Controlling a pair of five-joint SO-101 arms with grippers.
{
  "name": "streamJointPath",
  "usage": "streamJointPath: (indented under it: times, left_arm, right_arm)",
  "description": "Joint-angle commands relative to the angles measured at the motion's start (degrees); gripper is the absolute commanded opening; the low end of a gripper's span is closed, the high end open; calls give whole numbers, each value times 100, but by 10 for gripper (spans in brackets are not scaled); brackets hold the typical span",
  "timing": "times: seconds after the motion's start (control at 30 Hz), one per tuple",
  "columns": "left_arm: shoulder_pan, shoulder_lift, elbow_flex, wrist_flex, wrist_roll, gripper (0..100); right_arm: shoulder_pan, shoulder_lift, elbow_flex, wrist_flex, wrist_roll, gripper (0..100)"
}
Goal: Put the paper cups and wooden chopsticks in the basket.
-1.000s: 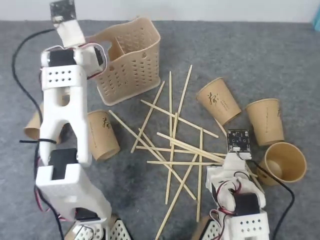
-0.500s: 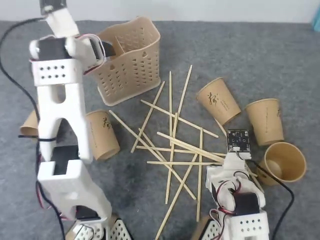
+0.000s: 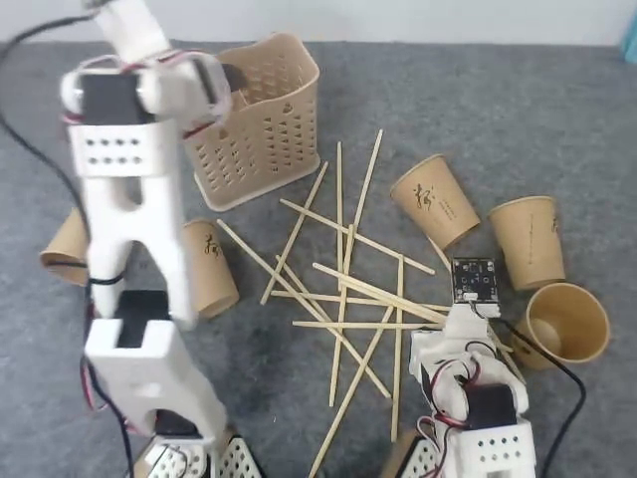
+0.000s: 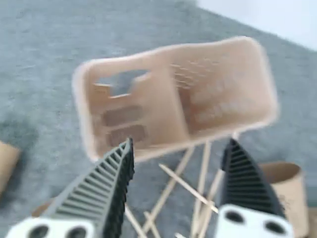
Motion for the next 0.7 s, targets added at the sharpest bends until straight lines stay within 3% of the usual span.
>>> streamJointPath:
  times: [0.0, 0.33, 0.67]
  left_arm:
    - [809, 79, -215, -62, 185, 207]
    - [1222, 1037, -215, -1574, 457, 203]
    - [1143, 1741, -215, -1943, 448, 203]
  right_arm:
    - [75, -110, 114, 13, -18, 6]
    - [75, -110, 114, 13, -18, 6]
    - [75, -110, 114, 13, -18, 6]
